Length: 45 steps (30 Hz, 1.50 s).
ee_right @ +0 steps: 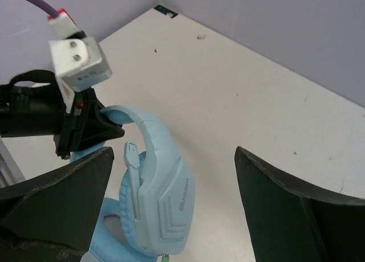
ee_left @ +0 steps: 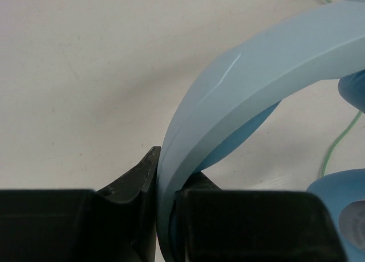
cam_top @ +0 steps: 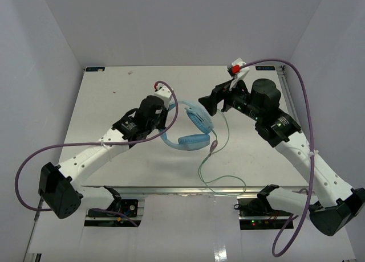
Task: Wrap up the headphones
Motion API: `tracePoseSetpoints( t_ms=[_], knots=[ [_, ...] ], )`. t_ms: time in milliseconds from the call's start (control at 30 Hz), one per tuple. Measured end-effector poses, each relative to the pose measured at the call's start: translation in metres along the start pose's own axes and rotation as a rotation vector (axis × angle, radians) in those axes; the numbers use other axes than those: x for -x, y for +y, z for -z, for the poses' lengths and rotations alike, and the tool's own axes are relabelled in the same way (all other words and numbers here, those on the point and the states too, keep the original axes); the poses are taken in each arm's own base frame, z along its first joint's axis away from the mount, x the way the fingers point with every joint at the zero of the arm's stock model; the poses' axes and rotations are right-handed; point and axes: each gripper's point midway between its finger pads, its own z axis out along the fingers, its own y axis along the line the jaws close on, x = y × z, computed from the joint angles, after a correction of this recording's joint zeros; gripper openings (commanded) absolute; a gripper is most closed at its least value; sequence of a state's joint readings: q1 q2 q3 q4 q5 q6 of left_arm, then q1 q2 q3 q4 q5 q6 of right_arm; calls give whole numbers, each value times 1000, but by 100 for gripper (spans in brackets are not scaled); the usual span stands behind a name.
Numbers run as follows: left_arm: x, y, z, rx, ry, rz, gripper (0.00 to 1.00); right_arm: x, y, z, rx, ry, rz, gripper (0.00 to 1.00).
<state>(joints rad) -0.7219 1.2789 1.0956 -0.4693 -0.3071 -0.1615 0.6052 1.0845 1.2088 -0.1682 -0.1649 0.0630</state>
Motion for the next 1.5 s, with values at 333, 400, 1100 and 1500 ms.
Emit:
tracePoseSetpoints(
  t_ms=[333, 400, 1100, 1500],
  knots=[
    [17, 44, 5, 139, 54, 244, 0, -56, 27, 32, 141, -5, 23, 97],
    [36, 58, 10, 163, 15, 296, 0, -72, 32, 35, 171, 1, 16, 90],
    [65, 69, 58, 113, -76, 461, 0, -127, 37, 23, 250, -60, 71, 86],
    [89, 50, 86, -27, -152, 546, 0, -142, 54, 14, 375, -151, 109, 75]
  ],
)
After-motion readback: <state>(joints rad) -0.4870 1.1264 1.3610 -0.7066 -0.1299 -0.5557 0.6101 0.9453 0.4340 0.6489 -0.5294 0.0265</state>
